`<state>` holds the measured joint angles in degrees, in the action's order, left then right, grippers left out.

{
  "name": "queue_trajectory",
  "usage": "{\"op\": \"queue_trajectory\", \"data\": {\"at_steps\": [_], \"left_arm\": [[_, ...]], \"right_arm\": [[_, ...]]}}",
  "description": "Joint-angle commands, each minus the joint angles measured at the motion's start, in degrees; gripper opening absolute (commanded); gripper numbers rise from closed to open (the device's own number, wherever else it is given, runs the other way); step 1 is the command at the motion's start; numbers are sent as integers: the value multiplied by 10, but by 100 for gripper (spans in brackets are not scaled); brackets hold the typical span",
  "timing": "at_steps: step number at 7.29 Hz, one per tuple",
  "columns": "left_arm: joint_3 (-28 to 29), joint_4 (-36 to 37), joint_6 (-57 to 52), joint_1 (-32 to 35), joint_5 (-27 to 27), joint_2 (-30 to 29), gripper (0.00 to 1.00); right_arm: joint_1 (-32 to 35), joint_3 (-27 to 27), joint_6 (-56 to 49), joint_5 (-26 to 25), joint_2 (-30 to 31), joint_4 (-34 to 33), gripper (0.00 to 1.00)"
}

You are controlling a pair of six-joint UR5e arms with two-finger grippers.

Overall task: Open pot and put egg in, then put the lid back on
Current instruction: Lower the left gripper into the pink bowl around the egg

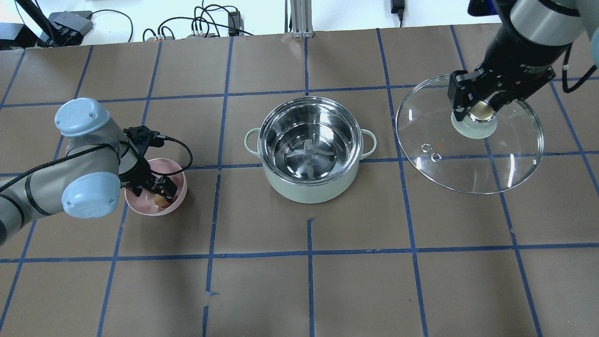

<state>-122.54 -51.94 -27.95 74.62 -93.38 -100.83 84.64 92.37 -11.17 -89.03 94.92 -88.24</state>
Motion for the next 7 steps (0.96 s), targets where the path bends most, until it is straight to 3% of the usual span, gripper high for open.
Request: {"op": "queue_trajectory", "data": {"at_steps": [1, 5, 7], "left_arm": [[2, -2, 1, 0, 0, -12, 91], [2, -3, 3, 1, -4, -19, 90], [2, -4, 4, 1, -3, -20, 79]], "right_arm": [[0, 0, 0, 0, 0, 0, 32], [0, 0, 0, 0, 0, 0, 32], [0, 0, -1, 1, 0, 0, 32]]}}
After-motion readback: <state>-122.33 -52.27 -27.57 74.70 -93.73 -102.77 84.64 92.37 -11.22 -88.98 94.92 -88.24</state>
